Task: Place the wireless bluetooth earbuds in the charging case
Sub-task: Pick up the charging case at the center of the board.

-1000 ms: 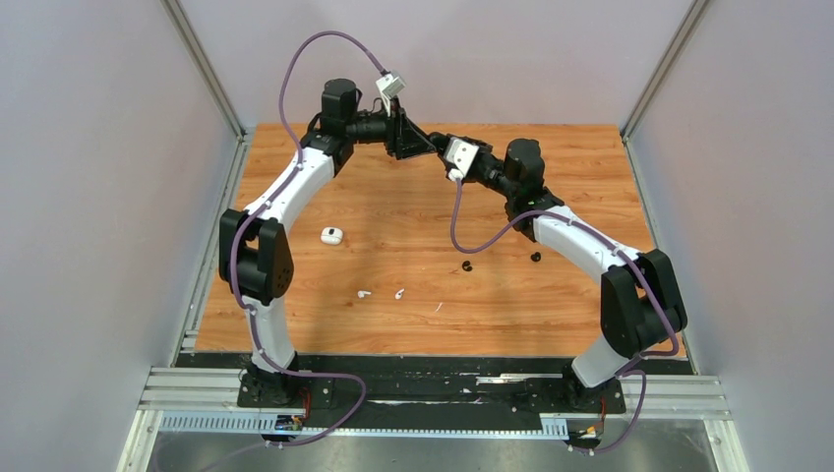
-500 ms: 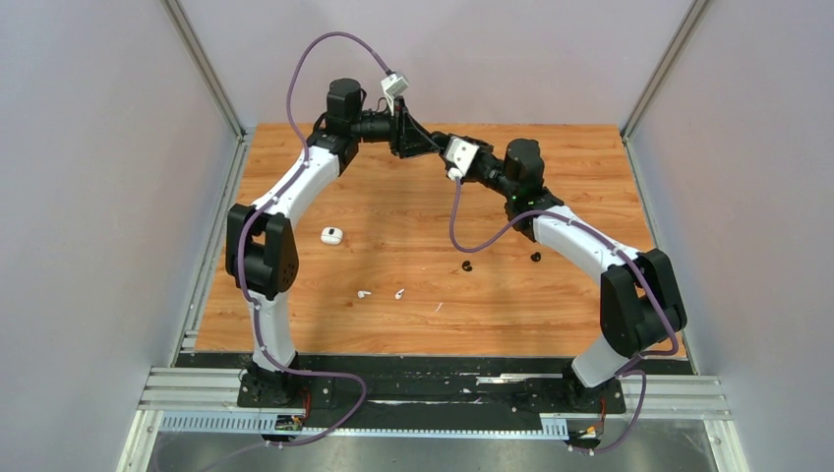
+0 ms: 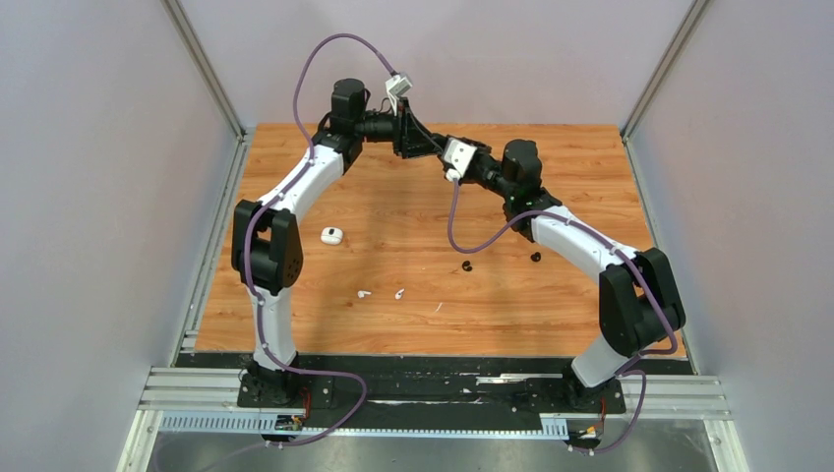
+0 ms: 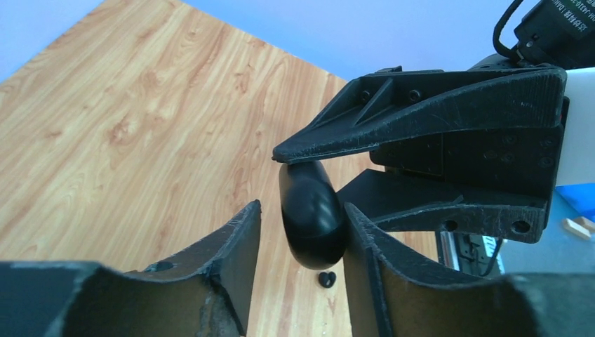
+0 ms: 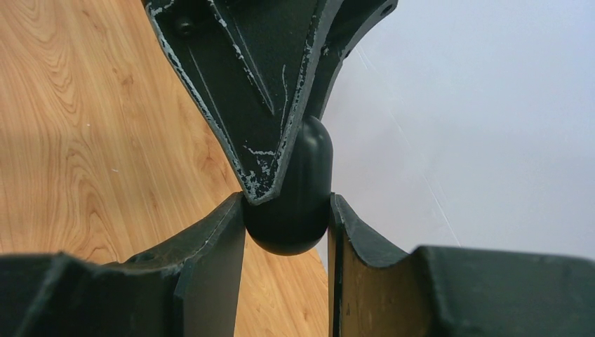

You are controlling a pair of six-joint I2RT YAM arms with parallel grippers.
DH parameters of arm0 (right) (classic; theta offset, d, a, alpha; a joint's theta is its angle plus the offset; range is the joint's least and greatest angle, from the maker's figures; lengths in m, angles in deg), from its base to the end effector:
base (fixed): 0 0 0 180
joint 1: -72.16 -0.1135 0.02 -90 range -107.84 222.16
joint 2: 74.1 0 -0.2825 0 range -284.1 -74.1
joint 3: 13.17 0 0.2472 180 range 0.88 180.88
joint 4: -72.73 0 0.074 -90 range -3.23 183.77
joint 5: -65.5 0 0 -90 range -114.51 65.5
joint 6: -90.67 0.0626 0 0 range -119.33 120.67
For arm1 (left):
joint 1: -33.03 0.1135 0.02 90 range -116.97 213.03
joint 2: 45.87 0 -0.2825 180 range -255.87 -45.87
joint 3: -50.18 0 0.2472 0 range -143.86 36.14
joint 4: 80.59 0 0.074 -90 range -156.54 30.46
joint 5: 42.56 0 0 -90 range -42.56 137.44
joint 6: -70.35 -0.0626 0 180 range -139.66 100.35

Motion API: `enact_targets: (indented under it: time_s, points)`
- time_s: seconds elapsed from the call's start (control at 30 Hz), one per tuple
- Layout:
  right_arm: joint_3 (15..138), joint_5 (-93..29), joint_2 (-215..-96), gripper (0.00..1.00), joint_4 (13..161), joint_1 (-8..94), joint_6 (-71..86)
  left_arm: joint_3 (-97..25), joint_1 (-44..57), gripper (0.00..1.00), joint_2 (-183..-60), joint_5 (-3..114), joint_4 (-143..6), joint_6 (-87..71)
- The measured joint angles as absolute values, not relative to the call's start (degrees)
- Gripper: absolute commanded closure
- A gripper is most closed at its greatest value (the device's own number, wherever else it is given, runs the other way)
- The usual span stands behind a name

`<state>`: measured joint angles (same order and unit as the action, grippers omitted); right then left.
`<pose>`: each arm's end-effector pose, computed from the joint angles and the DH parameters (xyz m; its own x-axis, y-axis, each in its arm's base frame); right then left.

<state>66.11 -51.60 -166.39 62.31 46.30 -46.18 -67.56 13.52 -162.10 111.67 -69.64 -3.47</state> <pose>0.3491 0.2009 0.3343 0.5542 -0.4531 -0.6982 -0.5753 0.3977 -0.7147 0.4448 -0.2174 0.3568 -0.4223 0.0211 -0.9062 0.9005 0.1239 -0.4167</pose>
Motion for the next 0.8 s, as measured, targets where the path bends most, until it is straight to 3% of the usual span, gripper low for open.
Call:
enact_targets:
  time_s: [0.13,0.17,0.23,0.3,0.4,0.57,0.8]
  points:
    - [66.1,-51.2,-166.5,0.92,62.5,46.2,-46.2,-67.6,13.5,0.72,-162.4,113.0,-70.3,-2.4]
    - [66.1,-51.0,-166.5,0.84,62.5,46.2,-46.2,-67.6,13.5,0.84,-162.4,113.0,-70.4,-2.1]
    - [66.1,-50.5,-166.5,0.61,62.4,46.2,-47.0,-67.6,13.5,0.98,-162.4,113.0,-70.6,-1.2]
    - [66.1,-50.0,-166.6,0.36,62.5,46.2,-47.6,-67.6,13.5,1.0,-162.4,113.1,-70.6,-0.3]
    - [66.7,-49.6,-166.6,0.18,63.9,46.2,-46.3,-67.6,13.6,1.0,-162.5,112.9,-71.3,-0.7]
    - [79.9,-53.8,-167.2,0.06,82.7,50.0,-38.3,-67.5,14.5,1.0,-162.5,113.4,-73.7,-1.7]
    - [97.6,-70.2,-168.4,0.13,98.6,61.9,-23.0,-63.5,16.5,1.0,-160.3,114.7,-66.1,-19.8]
